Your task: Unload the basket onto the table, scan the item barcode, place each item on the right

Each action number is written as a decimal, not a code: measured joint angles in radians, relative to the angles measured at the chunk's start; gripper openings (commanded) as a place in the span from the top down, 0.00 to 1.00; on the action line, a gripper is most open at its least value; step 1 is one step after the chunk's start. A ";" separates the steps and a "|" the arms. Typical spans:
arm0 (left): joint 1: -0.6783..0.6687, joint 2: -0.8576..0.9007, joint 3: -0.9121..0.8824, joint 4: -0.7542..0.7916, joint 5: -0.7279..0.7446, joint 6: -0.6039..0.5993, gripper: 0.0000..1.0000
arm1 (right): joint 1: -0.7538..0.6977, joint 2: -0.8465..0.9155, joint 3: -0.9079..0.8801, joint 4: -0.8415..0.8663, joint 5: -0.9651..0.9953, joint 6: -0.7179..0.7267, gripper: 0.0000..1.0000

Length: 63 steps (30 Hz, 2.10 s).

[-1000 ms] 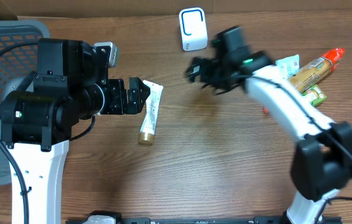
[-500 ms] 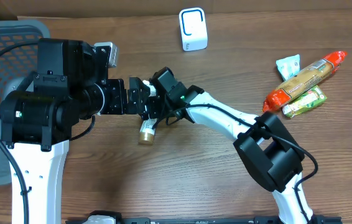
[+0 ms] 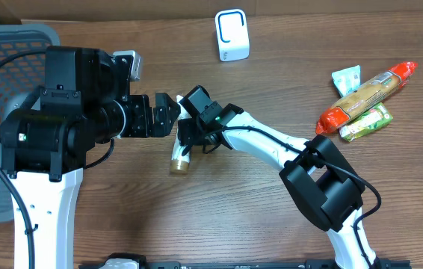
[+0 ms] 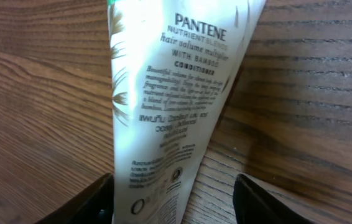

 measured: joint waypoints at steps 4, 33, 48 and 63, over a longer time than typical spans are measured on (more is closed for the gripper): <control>0.000 0.000 0.000 0.000 0.000 0.000 0.01 | 0.000 0.006 0.000 0.003 0.002 0.003 0.71; 0.000 0.000 0.000 0.000 0.000 0.000 0.00 | -0.085 -0.060 -0.010 -0.491 0.605 -0.110 0.93; 0.000 0.000 0.000 0.000 0.000 0.000 0.01 | 0.039 -0.021 -0.008 -0.412 0.435 -0.102 0.19; 0.000 0.000 0.000 0.000 0.000 0.000 0.01 | 0.032 -0.013 0.090 -0.425 0.463 -0.171 0.10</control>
